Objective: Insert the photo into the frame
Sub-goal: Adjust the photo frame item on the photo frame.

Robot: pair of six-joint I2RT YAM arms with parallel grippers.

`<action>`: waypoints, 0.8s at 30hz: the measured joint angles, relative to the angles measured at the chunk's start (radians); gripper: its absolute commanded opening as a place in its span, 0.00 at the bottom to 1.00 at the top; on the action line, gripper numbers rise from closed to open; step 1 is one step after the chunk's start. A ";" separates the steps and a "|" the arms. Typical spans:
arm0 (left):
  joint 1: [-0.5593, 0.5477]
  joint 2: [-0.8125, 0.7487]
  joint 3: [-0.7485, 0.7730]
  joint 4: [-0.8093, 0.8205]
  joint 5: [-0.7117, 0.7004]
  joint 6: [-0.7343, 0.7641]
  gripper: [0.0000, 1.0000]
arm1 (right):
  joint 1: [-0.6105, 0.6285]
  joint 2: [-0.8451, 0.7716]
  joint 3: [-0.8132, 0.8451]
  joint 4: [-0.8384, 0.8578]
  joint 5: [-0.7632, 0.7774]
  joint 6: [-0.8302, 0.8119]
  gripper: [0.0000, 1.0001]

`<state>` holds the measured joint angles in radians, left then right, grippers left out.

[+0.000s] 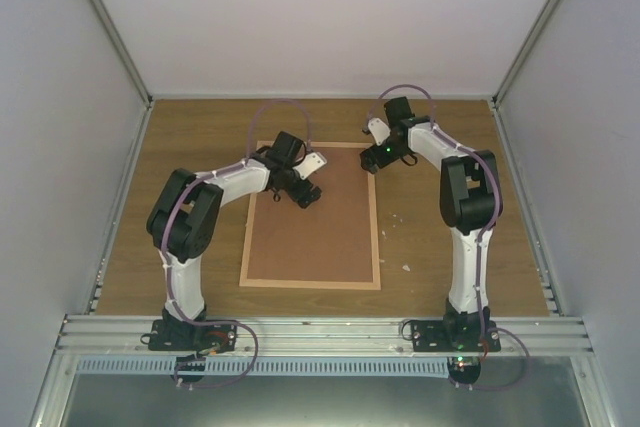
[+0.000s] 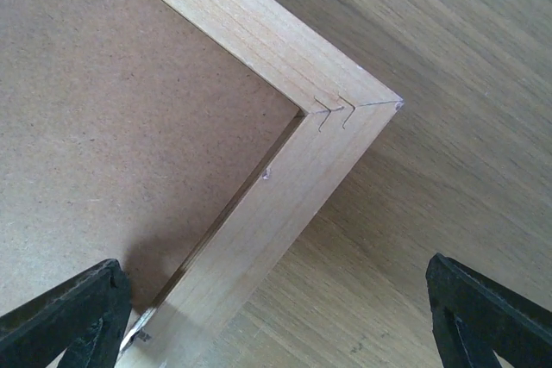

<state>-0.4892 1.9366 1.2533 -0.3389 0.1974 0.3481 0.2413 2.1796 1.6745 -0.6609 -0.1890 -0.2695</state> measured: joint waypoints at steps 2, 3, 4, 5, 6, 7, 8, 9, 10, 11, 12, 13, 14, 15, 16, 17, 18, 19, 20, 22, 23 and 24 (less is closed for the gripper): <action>-0.005 0.015 0.017 0.002 0.000 0.000 0.94 | -0.001 -0.002 -0.002 0.003 -0.003 0.000 0.95; -0.006 0.023 0.025 0.003 -0.001 0.000 0.94 | -0.001 -0.003 -0.002 0.003 -0.007 0.000 0.96; -0.008 0.030 0.031 0.007 -0.001 0.001 0.93 | -0.001 -0.005 -0.002 0.002 -0.013 -0.002 0.96; -0.008 0.035 0.037 0.008 -0.001 0.001 0.93 | -0.001 -0.007 -0.002 -0.003 -0.024 -0.003 0.97; -0.009 0.039 0.042 0.011 0.000 0.001 0.93 | 0.001 -0.011 -0.002 -0.009 -0.035 -0.003 0.97; -0.009 0.040 0.043 0.012 0.001 0.001 0.93 | 0.003 -0.016 -0.002 -0.014 -0.045 -0.004 0.97; -0.008 0.039 0.043 0.013 0.003 0.000 0.92 | 0.007 -0.024 -0.003 -0.017 -0.055 -0.006 0.98; -0.004 0.035 0.043 0.012 0.008 0.001 0.92 | 0.013 -0.036 -0.005 -0.019 -0.068 -0.007 0.98; 0.005 0.032 0.043 0.010 0.016 0.001 0.92 | 0.018 -0.048 -0.008 -0.018 -0.080 -0.008 0.99; 0.011 0.024 0.040 0.004 0.027 0.001 0.92 | 0.024 -0.064 -0.015 -0.019 -0.097 -0.011 0.99; 0.015 0.010 0.031 -0.013 0.034 0.001 0.92 | 0.030 -0.083 -0.022 -0.018 -0.115 -0.014 1.00; 0.034 -0.005 0.021 -0.028 0.039 0.001 0.92 | 0.038 -0.106 -0.029 -0.019 -0.135 -0.019 1.00; 0.054 -0.028 0.002 -0.045 0.047 0.002 0.93 | 0.047 -0.127 -0.034 -0.018 -0.154 -0.027 1.00; 0.084 -0.060 -0.025 -0.063 0.054 0.002 0.93 | 0.053 -0.142 -0.037 -0.018 -0.166 -0.033 1.00; 0.119 -0.090 -0.048 -0.078 0.059 0.003 0.94 | 0.064 -0.161 -0.040 -0.017 -0.182 -0.041 1.00; 0.161 -0.122 -0.073 -0.089 0.068 0.003 0.95 | 0.074 -0.174 -0.042 -0.014 -0.193 -0.049 1.00; 0.195 -0.146 -0.091 -0.100 0.071 0.005 0.95 | 0.090 -0.189 -0.045 -0.011 -0.206 -0.058 1.00; 0.238 -0.173 -0.115 -0.103 0.073 0.008 0.96 | 0.108 -0.199 -0.048 -0.008 -0.217 -0.066 1.00; 0.286 -0.203 -0.143 -0.108 0.071 0.013 0.96 | 0.124 -0.204 -0.049 -0.007 -0.225 -0.074 1.00; 0.342 -0.238 -0.180 -0.115 0.061 0.027 0.96 | 0.164 -0.207 -0.051 -0.002 -0.247 -0.086 1.00; 0.361 -0.254 -0.203 -0.117 0.054 0.034 0.96 | 0.180 -0.207 -0.054 0.000 -0.255 -0.092 1.00; 0.369 -0.266 -0.225 -0.121 0.048 0.043 0.96 | 0.200 -0.207 -0.060 -0.002 -0.265 -0.097 1.00</action>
<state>-0.1200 1.6703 1.0283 -0.4603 0.2455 0.3908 0.4416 1.9728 1.6150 -0.6624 -0.4538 -0.3668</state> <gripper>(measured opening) 0.961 0.995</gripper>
